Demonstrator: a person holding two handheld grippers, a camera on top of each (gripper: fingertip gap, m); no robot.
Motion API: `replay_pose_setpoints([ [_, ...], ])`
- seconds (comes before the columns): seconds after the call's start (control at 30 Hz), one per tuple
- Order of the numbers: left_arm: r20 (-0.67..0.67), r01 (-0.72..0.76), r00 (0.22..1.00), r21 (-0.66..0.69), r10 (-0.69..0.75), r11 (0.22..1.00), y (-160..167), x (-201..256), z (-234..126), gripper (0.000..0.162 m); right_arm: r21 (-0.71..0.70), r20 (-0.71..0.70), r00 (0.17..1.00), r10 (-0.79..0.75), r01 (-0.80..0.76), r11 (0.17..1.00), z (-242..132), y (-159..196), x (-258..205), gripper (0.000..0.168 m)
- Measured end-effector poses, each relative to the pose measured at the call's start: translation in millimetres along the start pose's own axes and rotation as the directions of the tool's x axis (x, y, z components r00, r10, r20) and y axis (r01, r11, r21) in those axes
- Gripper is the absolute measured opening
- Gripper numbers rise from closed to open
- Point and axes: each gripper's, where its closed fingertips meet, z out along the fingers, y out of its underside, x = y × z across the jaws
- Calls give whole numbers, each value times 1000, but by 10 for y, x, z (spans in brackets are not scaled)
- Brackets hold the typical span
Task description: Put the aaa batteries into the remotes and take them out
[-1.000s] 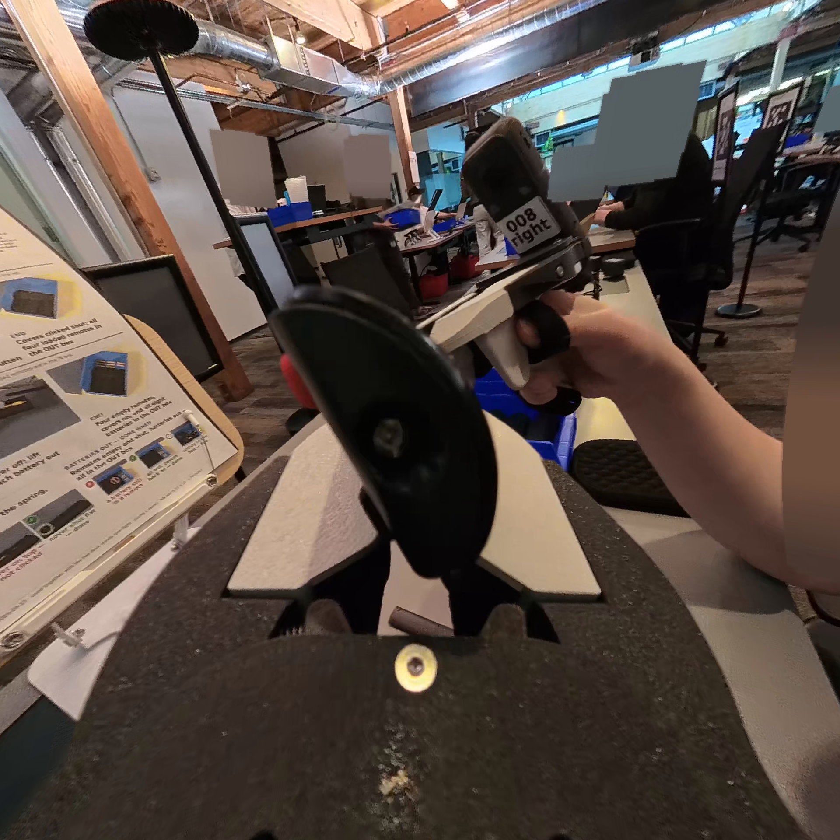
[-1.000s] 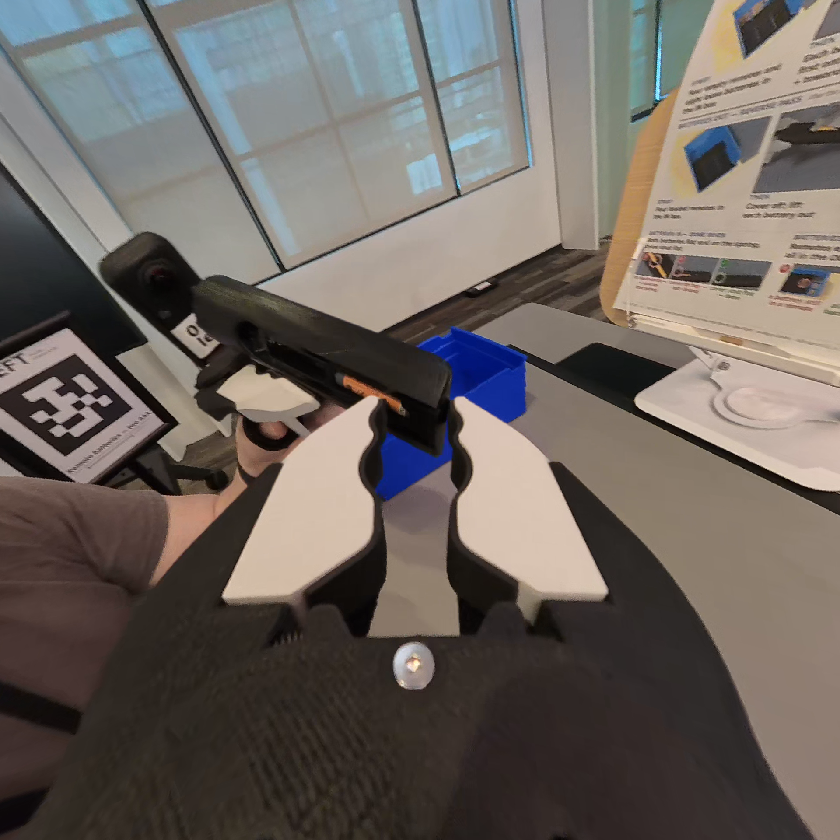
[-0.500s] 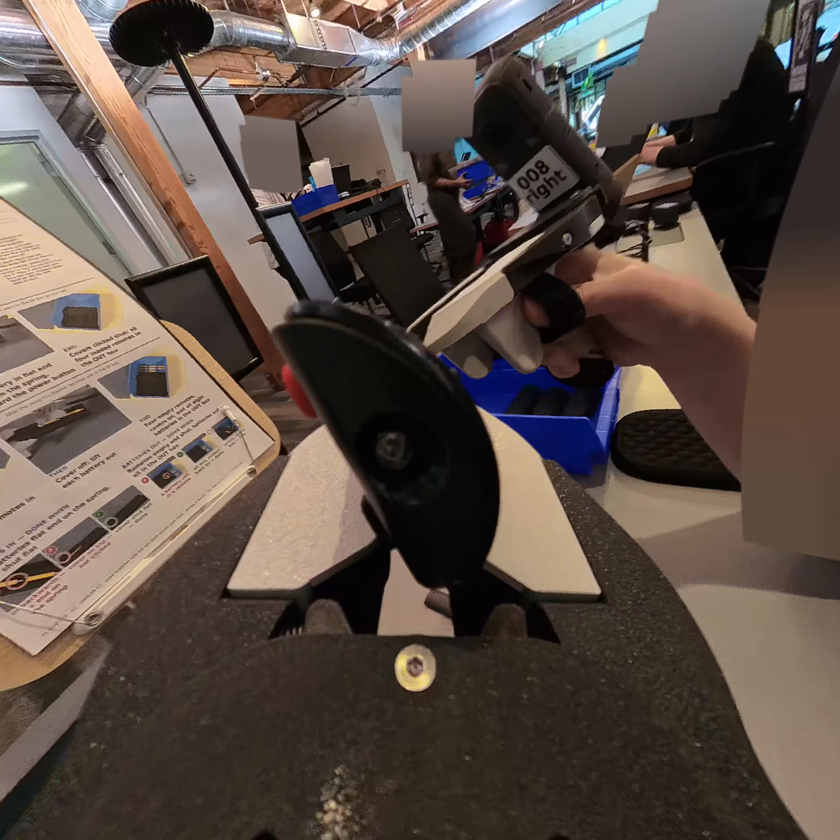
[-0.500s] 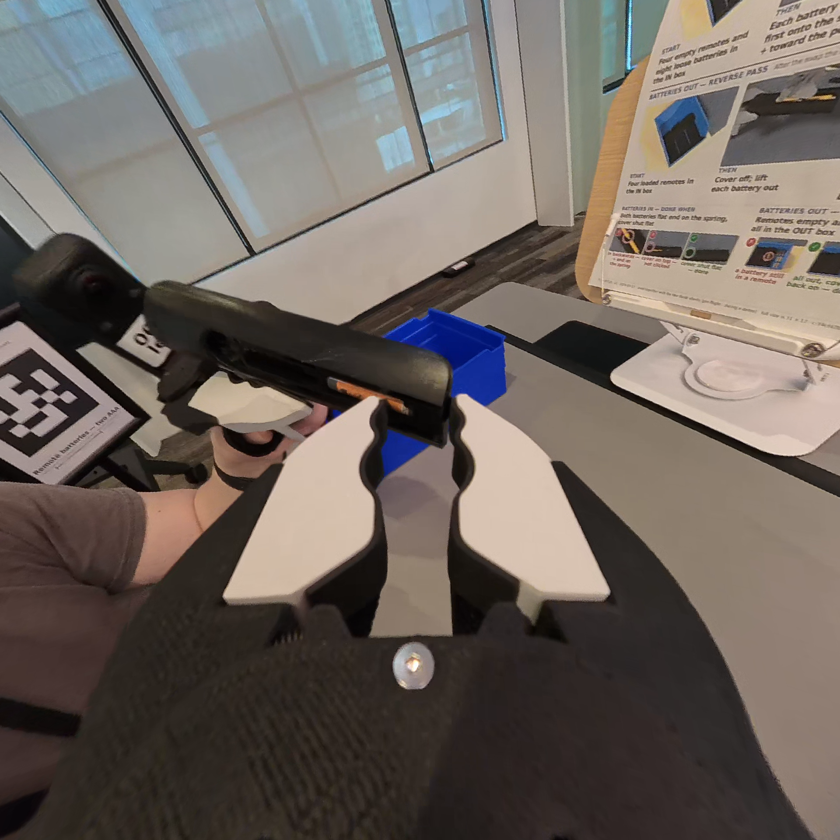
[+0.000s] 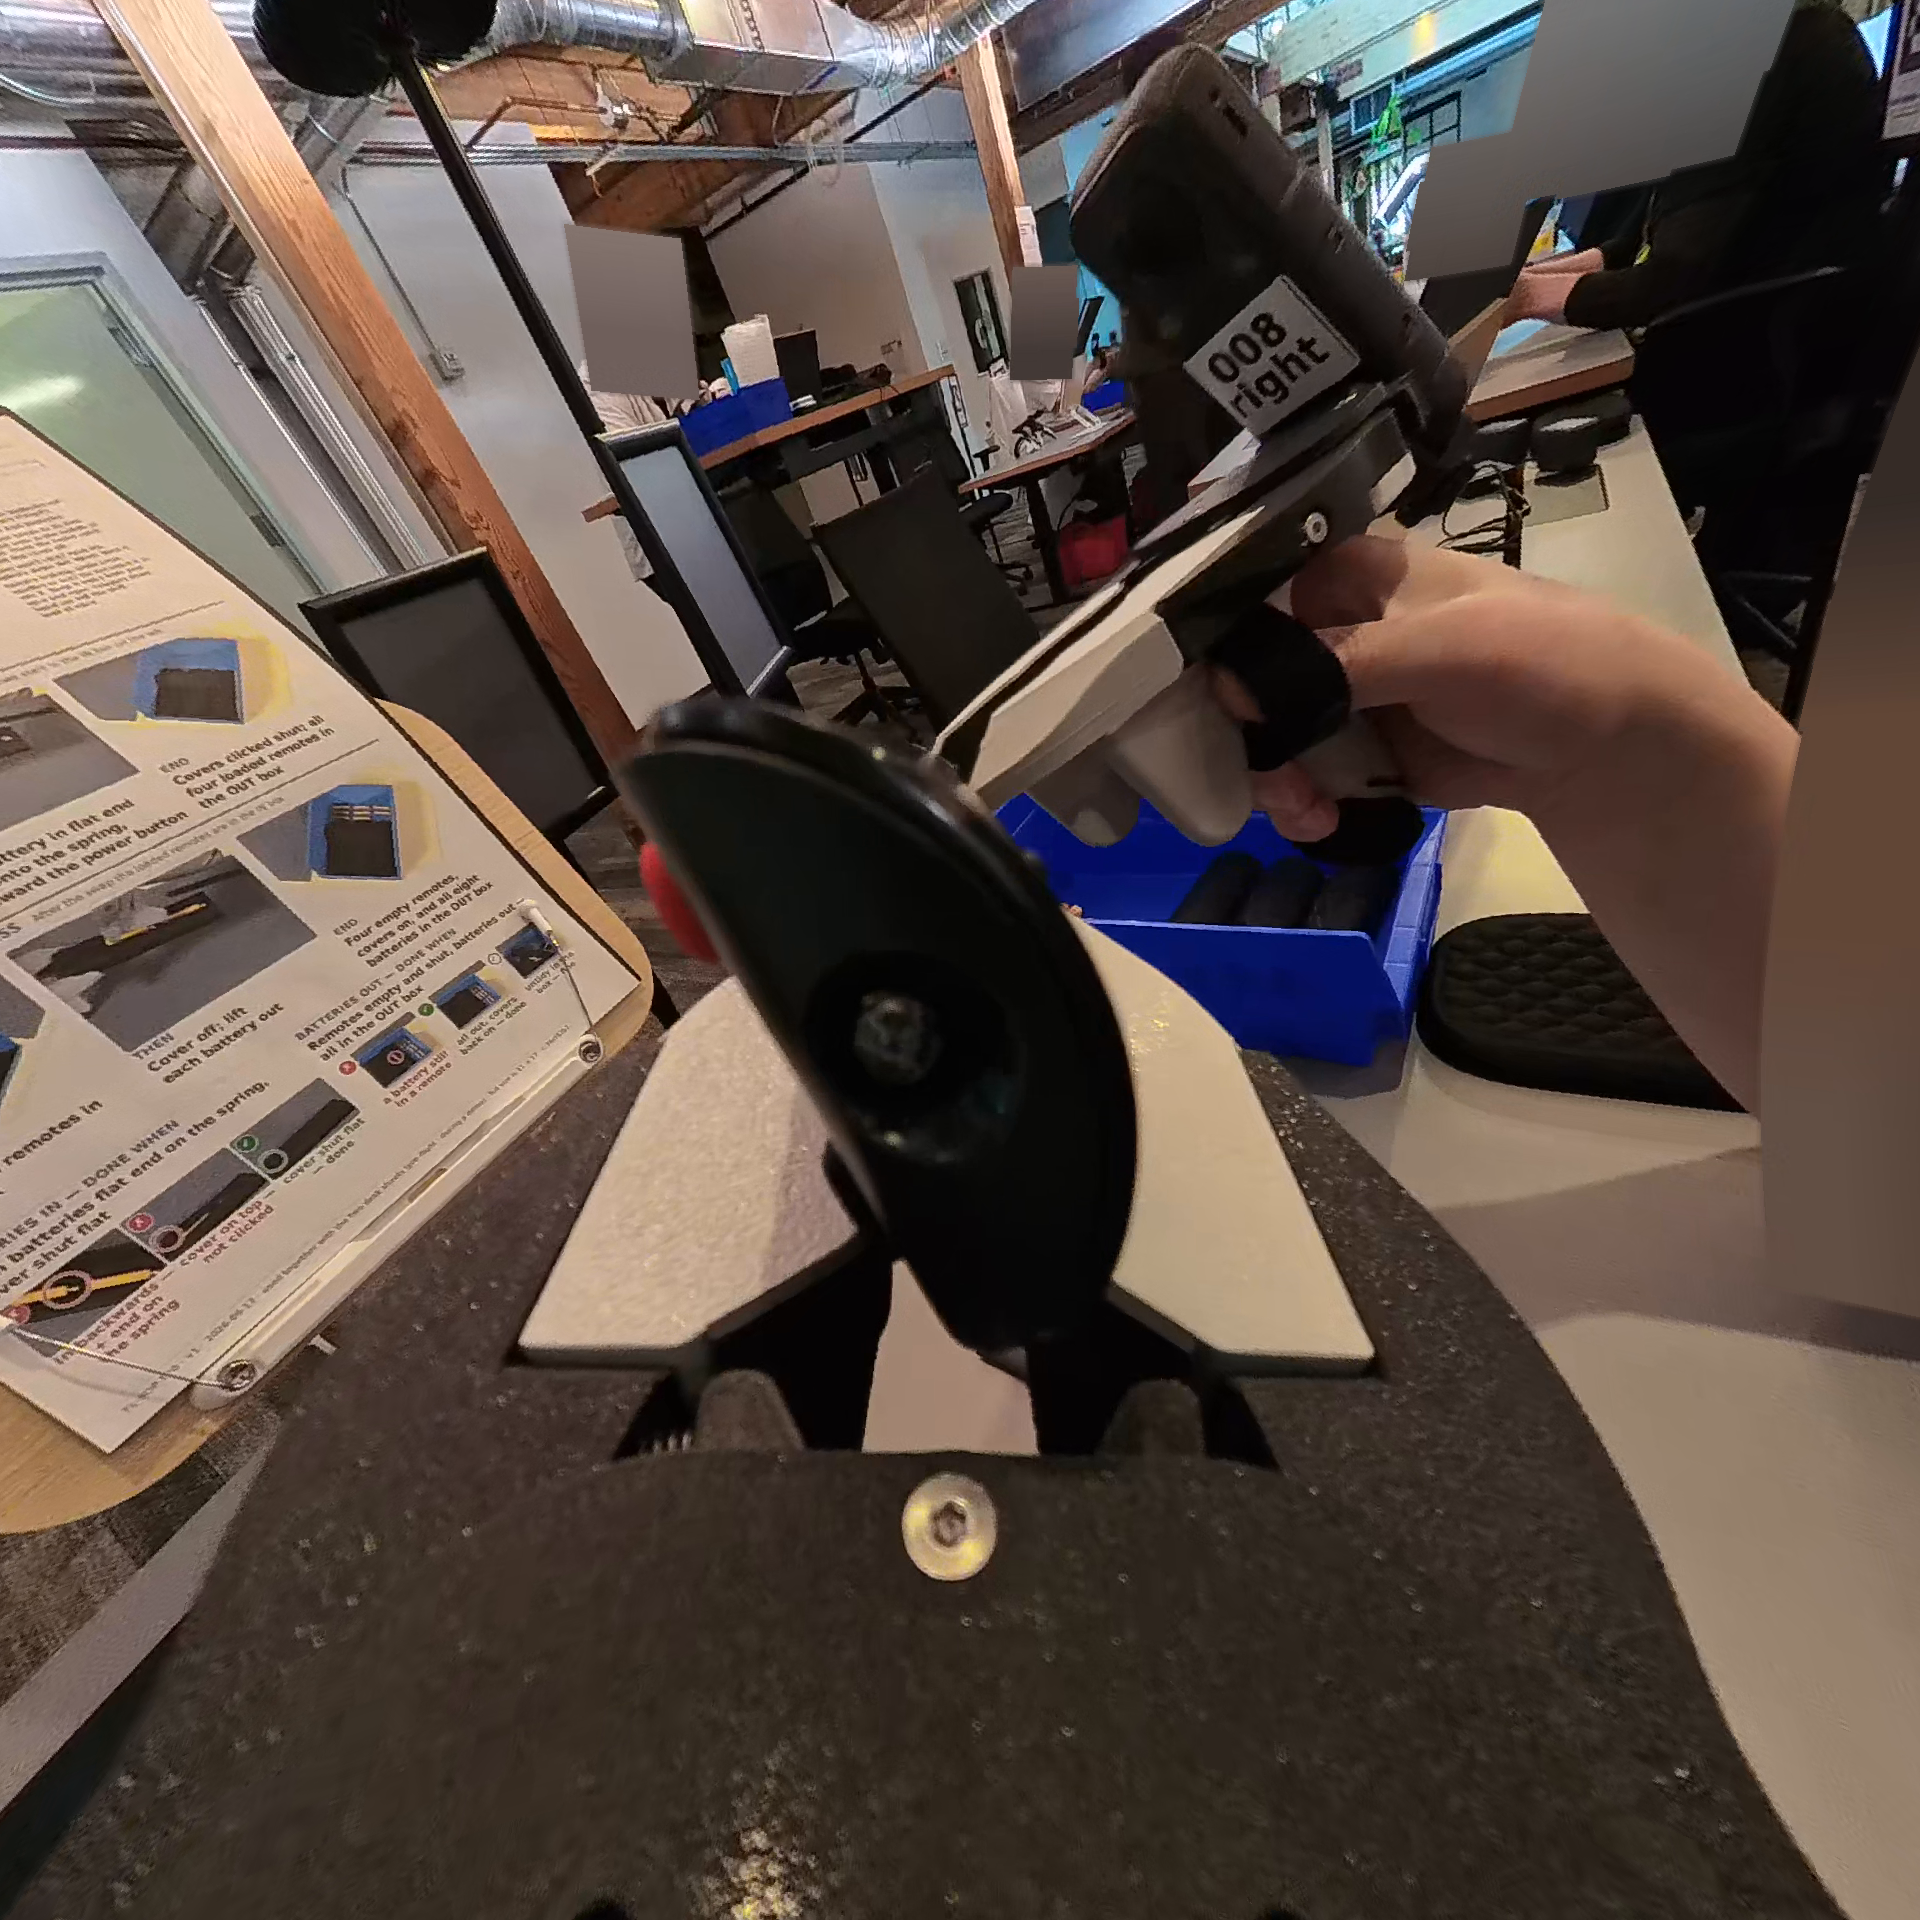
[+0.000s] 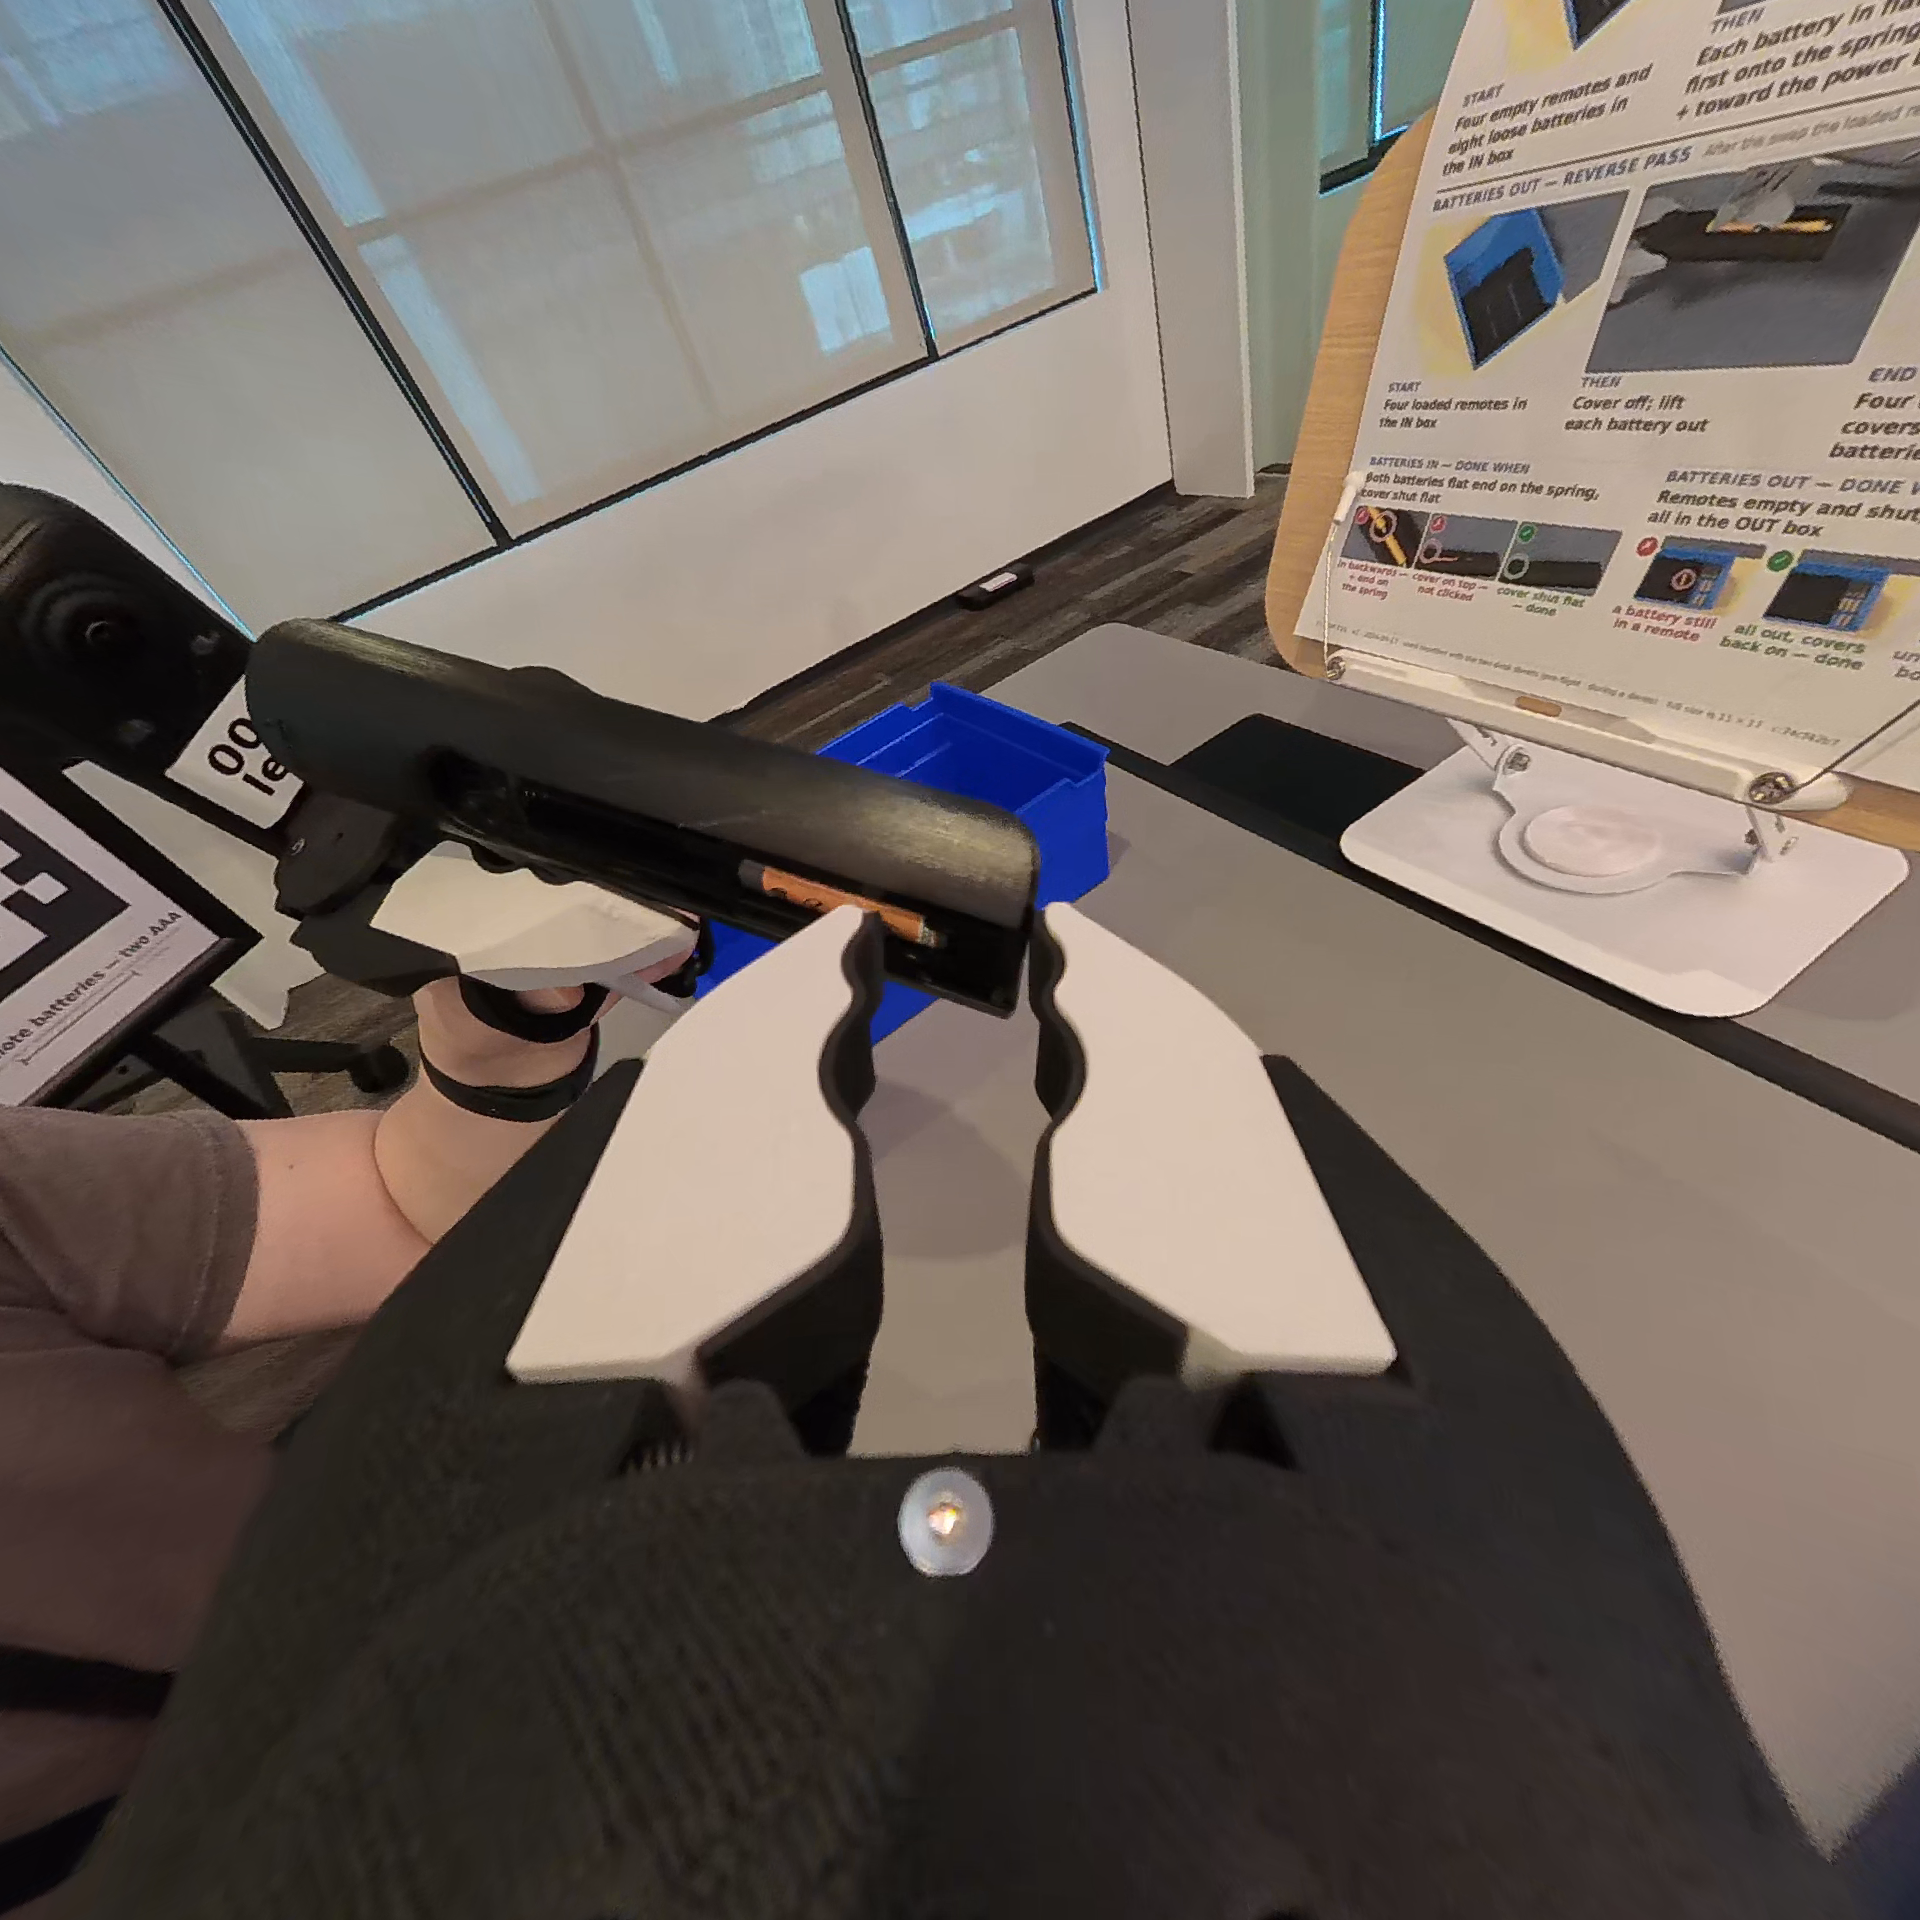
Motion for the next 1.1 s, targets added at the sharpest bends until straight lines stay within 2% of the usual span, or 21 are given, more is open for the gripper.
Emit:
replay_pose_setpoints([
  [0.17,2,2,1000,1,-2,1000,-2,-4,-1,20,6,-3,1000,-2,2,1000,4,-8,5,27],
  [0.2,6,3,1000,3,-3,1000,-2,-6,1,95,14,-9,1000,-6,7,1000,3,-21,5,27],
  [0.5,3,23,1000,11,-23,1000,-13,-18,-6,97,31,-9,1000,-14,15,999,9,-41,-8,27],
  [0.53,1,26,1000,13,-26,1000,-18,-20,-11,79,32,3,1000,-8,8,999,5,-45,-18,27],
  [0.57,-2,29,1000,20,-29,999,-31,-19,-19,79,37,18,1000,-2,1,999,0,-54,-31,28],
  [0.6,-7,32,999,23,-32,999,-41,-16,-26,92,41,30,1000,3,-4,999,-8,-61,-43,27],
  [0.77,-4,28,1000,21,-28,999,-43,-15,-30,91,33,13,1000,-12,12,999,3,-50,-34,25],
  [0.8,0,25,1000,21,-25,999,-41,-18,-29,20,31,8,1000,-13,13,999,6,-48,-32,25],
  [0.97,7,18,1000,25,-18,1000,-48,-5,-20,20,41,-5,999,-39,40,998,-14,-77,-36,25],
  [1.03,4,24,1000,28,-24,999,-45,-3,-15,97,39,-16,999,-46,47,998,-22,-80,-35,25],
  [1.07,0,27,1000,31,-27,999,-45,-4,-16,80,39,-16,999,-46,47,998,-24,-78,-36,25],
  [1.1,-6,33,999,33,-33,999,-49,-3,-20,92,37,-9,999,-44,44,998,-26,-74,-39,25],
])
